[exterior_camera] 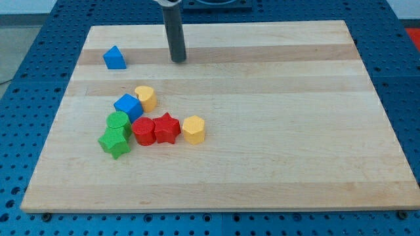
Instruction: Push the blue triangle to the top right
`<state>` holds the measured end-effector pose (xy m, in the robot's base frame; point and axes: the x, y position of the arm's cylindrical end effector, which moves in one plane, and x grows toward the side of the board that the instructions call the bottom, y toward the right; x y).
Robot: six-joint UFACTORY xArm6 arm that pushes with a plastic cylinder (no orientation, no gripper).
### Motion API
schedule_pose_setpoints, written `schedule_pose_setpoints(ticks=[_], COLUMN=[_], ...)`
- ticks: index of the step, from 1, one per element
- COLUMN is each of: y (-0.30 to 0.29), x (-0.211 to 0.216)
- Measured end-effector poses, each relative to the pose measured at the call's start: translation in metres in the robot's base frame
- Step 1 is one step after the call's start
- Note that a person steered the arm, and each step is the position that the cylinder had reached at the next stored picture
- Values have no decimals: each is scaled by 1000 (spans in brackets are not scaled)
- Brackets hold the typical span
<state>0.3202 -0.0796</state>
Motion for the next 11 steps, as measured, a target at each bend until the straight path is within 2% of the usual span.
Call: schedule_pose_setpoints(ticks=[1, 3, 4, 5, 6, 7, 8, 9, 11], y=[-27, -106, -105, -140, -183, -183, -175, -178, -156], x=[15, -6, 13, 19, -28, -59, -37, -37, -63])
